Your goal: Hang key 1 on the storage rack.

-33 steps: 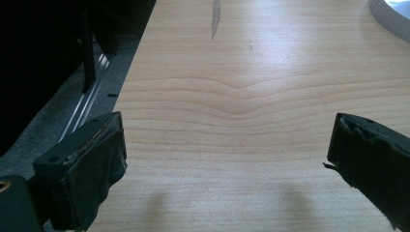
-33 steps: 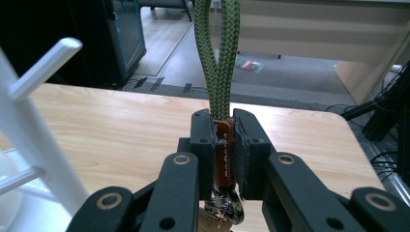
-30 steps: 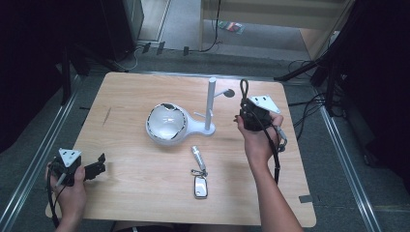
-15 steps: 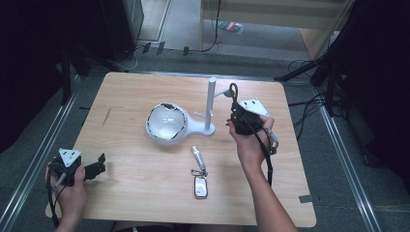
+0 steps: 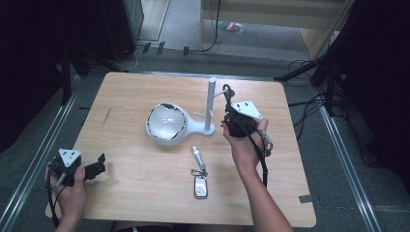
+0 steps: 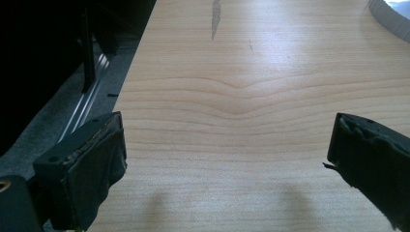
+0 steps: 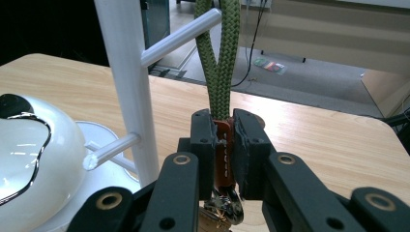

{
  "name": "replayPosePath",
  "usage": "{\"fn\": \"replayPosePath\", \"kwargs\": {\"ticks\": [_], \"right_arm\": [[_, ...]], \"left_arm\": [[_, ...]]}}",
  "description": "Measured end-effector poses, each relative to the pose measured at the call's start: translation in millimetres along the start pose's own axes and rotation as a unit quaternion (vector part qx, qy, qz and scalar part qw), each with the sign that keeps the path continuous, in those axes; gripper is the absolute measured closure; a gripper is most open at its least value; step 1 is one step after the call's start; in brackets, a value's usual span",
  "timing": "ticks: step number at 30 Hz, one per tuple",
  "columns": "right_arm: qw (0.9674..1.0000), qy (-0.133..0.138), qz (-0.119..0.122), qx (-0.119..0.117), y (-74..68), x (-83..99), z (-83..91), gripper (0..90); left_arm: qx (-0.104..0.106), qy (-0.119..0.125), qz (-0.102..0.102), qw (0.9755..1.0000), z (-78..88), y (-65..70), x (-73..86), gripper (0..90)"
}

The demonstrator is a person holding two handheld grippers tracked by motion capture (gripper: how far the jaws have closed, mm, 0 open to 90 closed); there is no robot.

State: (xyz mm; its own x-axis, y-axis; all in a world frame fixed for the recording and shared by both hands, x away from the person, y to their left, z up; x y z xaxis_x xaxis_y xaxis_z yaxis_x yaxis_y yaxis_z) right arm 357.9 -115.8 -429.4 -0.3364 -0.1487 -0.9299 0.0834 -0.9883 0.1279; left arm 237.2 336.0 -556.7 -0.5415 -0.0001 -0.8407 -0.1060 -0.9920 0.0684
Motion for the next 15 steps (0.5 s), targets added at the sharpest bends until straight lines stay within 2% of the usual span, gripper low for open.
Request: {"fn": "replayPosePath", "kwargs": {"ticks": [15], "right_arm": [[0.9999, 0.0, 0.014, 0.004, -6.5, 2.4, 3.5, 81.3]], "left_arm": [[0.0, 0.0, -0.002, 1.0, 0.0, -0.1, 0.0, 0.4]]}}
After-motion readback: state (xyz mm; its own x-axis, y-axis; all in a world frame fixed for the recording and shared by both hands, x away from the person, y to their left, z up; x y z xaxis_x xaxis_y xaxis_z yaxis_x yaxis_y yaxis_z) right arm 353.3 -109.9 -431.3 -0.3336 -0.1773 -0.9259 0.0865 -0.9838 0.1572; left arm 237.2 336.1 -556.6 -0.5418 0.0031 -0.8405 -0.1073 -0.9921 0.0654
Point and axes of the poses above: each handheld gripper's, and its own axes: z roughly backward along the jaws, x roughly out of its underside, y roughly to its right, the point moved 1 cm from there along -z, roughly forward along the jaws, and after that the axes turned 12 degrees about x, right-handed, at the moved point
